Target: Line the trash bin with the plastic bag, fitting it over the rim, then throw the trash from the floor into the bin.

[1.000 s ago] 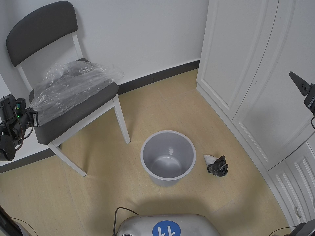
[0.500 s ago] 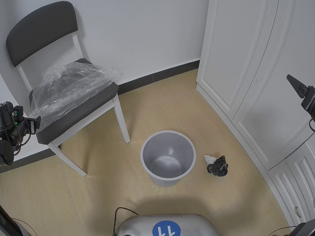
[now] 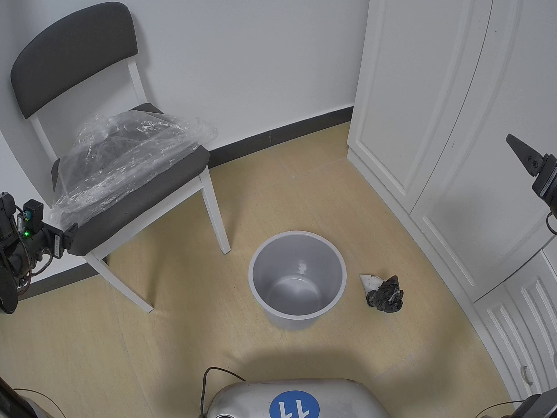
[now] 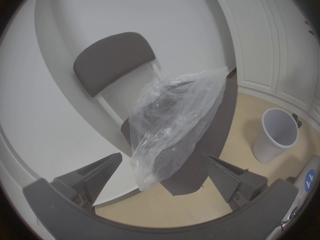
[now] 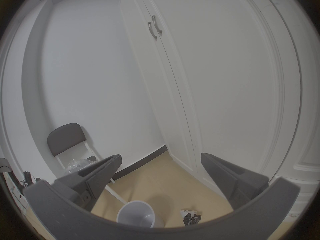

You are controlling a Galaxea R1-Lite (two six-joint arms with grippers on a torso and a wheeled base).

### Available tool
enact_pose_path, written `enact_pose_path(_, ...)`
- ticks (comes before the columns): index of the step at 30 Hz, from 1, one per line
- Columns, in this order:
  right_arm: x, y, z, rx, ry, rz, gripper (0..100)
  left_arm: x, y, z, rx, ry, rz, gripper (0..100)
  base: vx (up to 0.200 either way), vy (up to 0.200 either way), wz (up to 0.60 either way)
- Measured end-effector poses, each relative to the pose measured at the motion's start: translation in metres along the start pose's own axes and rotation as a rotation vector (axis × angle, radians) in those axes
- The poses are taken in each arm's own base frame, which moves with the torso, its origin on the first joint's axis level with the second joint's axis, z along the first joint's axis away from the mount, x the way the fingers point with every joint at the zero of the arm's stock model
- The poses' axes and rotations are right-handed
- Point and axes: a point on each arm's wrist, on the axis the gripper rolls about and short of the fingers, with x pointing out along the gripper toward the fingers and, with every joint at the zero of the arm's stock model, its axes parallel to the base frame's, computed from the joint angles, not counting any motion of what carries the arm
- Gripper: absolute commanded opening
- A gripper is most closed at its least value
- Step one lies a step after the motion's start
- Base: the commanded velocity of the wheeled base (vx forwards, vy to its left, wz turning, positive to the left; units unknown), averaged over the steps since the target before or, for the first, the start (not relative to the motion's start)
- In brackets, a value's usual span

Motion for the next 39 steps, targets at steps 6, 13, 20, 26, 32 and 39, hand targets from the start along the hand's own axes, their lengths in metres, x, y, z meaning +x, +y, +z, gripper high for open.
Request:
enact_pose_path(6, -0.001, 0.0, 0.0, 0.0, 0.004, 0.016, 100, -0.005, -0.016, 0.02, 0.037, -0.071, -0.048, 100, 0.0, 0.0, 0.0)
enact_pose_path(13, -0.001, 0.0, 0.0, 0.0, 0.005, 0.018, 100, 0.009, -0.035, 0.034, 0.067, -0.083, -0.046, 100, 0.0, 0.0, 0.0)
enact_pose_path(20, -0.001, 0.0, -0.001, -0.001, 0.009, 0.016, 100, 0.036, -0.041, 0.036, 0.113, -0.073, -0.036, 100, 0.0, 0.0, 0.0)
enact_pose_path(26, 0.0, 0.0, -0.002, -0.001, 0.011, 0.016, 100, 0.057, -0.042, 0.036, 0.119, -0.061, -0.019, 100, 0.0, 0.0, 0.0)
enact_pose_path(32, 0.0, -0.001, -0.001, 0.0, 0.009, 0.014, 100, 0.074, -0.042, 0.036, 0.119, -0.057, -0.011, 100, 0.0, 0.0, 0.0)
enact_pose_path(39, 0.0, -0.001, -0.001, 0.0, 0.007, 0.012, 100, 0.088, -0.037, 0.047, 0.116, -0.088, 0.022, 100, 0.0, 0.0, 0.0)
